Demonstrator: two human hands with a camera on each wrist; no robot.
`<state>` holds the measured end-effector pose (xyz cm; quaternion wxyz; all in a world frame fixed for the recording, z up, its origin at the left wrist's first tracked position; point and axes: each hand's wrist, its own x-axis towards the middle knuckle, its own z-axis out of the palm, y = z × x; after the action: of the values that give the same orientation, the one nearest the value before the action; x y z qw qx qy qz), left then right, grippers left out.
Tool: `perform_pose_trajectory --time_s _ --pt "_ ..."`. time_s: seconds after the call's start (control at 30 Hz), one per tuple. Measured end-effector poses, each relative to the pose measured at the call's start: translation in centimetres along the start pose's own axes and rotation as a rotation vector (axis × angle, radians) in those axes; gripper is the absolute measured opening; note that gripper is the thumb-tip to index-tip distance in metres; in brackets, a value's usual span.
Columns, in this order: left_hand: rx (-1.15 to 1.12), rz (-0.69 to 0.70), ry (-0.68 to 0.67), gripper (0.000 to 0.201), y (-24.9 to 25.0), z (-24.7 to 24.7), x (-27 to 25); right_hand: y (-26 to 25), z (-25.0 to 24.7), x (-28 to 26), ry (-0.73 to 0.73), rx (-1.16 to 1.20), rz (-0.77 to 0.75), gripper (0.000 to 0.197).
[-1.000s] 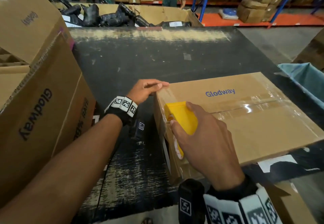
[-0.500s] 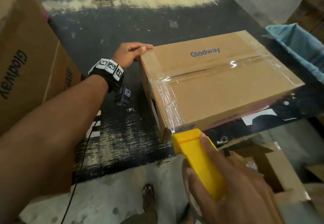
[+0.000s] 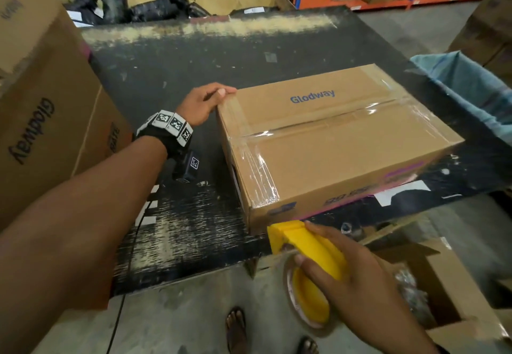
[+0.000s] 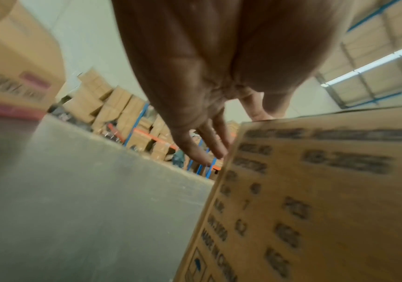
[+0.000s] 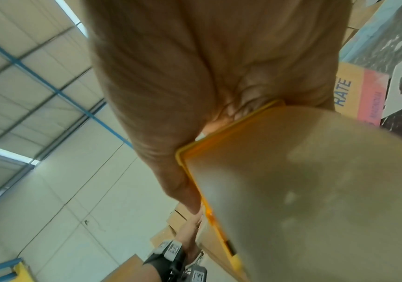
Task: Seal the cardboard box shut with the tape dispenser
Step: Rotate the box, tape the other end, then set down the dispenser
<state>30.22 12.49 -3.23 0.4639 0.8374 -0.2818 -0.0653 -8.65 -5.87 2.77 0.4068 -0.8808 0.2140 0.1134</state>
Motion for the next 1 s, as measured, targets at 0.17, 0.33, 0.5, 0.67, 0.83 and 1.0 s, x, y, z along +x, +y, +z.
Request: perform_pose_trajectory --time_s 0.17,0.33,0.5,0.67,0.83,1.0 --pt "0.175 0.165 0.178 0.03 6.1 1.2 -5.7 3.4 -2.2 -0.2 0.096 0.178 -0.166 0.066" --pt "0.217 0.261 -0.057 0.045 11.3 5.8 -15.6 6.1 -4.9 0.3 0.183 0.343 -0.317 0.063" --pt "0.341 0.224 -0.118 0.046 10.7 8.2 -18.5 8.4 -7.0 2.3 0.175 0.368 -0.47 0.071" --pt "0.479 0.131 -0.106 0.048 11.9 8.1 -18.5 11.2 -8.6 4.6 0.223 0.479 -0.529 0.068" --pt "0.518 0.133 -0.057 0.05 15.8 13.7 -16.4 14.0 -11.9 4.8 0.337 0.581 -0.528 0.056" --pt "0.586 0.19 -0.083 0.052 20.4 22.6 -11.7 18.5 -16.9 6.7 0.547 0.65 -0.412 0.048"
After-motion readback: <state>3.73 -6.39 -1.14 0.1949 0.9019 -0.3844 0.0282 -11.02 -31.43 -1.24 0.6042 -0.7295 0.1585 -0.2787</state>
